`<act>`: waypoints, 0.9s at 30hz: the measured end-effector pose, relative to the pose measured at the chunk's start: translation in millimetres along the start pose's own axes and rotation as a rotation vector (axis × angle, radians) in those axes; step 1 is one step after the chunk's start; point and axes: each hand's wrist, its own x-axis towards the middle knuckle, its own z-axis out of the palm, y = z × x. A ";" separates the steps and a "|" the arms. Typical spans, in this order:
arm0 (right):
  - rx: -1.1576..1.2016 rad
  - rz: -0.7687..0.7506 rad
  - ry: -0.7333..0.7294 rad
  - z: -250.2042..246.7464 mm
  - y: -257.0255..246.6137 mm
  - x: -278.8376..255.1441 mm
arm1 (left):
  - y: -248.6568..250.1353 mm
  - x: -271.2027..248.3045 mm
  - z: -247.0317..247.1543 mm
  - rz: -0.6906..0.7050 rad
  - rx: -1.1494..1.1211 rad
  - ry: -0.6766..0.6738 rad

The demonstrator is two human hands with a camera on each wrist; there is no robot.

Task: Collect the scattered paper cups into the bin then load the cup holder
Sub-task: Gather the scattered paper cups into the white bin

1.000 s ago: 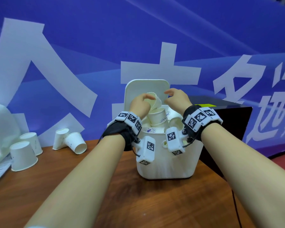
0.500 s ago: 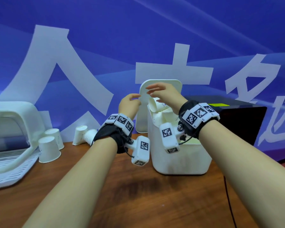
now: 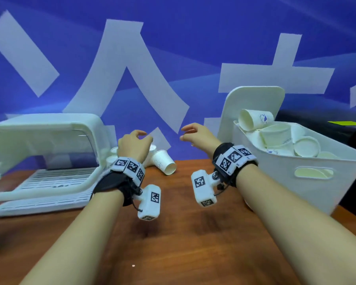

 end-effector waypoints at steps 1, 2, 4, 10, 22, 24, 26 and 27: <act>0.007 0.037 -0.015 12.5 6.9 6.1 | -13.1 7.3 -2.6 -0.002 0.066 0.014; 0.014 0.074 -0.036 24.2 12.4 11.1 | -25.0 14.8 -4.6 -0.004 0.118 0.022; 0.004 0.109 -0.067 41.2 21.0 20.3 | -43.3 27.9 -5.7 -0.008 0.198 0.019; -0.141 0.170 0.040 81.6 55.5 49.8 | -79.2 49.3 3.3 -0.065 0.505 -0.043; -0.430 0.295 -0.075 121.0 95.4 59.8 | -94.2 39.5 15.3 -0.046 0.772 -0.065; -0.431 0.279 -0.071 118.5 95.5 57.5 | -86.6 36.8 13.2 -0.019 0.868 -0.216; -0.420 0.258 -0.068 113.0 91.2 51.6 | -82.0 38.7 12.4 -0.012 0.950 -0.342; -0.403 0.248 -0.063 109.7 88.7 48.7 | -80.4 41.1 10.9 -0.010 0.984 -0.384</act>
